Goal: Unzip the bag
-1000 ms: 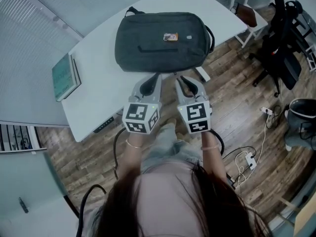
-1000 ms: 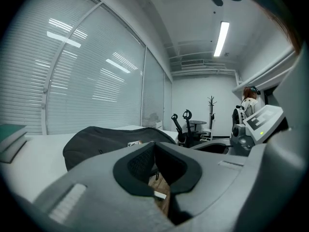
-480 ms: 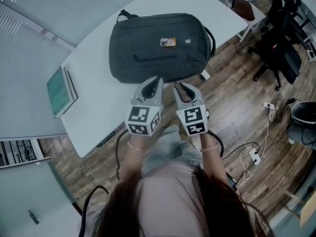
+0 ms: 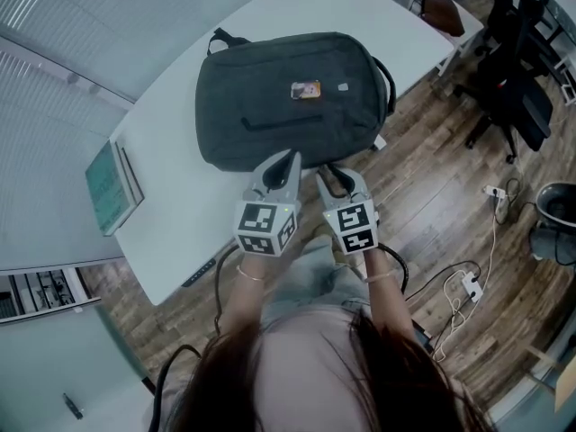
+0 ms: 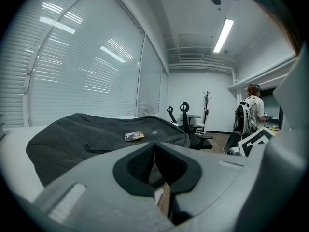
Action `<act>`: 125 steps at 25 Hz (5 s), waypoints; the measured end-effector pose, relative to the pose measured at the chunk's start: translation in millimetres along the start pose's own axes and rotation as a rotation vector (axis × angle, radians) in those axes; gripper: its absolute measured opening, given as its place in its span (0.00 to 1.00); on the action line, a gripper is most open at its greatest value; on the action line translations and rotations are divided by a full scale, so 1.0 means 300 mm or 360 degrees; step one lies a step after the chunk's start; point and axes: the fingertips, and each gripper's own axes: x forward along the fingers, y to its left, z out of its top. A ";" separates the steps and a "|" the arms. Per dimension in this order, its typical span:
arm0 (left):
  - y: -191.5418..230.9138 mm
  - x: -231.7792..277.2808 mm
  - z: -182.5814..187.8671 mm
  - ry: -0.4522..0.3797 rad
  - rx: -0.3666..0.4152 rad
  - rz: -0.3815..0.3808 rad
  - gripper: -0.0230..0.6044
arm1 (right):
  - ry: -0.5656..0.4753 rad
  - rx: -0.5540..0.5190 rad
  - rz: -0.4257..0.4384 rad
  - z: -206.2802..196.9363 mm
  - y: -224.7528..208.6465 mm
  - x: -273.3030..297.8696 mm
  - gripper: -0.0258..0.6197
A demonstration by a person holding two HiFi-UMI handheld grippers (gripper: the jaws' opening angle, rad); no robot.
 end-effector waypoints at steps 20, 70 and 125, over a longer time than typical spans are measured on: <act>0.052 0.065 -0.053 0.0102 -0.0014 0.0077 0.06 | -0.0110 0.0128 0.0112 0.019 0.004 -0.012 0.11; 0.074 0.090 -0.148 0.0254 -0.0064 0.0251 0.05 | -0.0027 0.0138 0.0038 -0.016 -0.104 -0.096 0.05; 0.079 0.096 -0.135 0.0214 -0.0059 0.0333 0.05 | 0.0051 0.0022 0.0119 0.041 -0.444 -0.160 0.05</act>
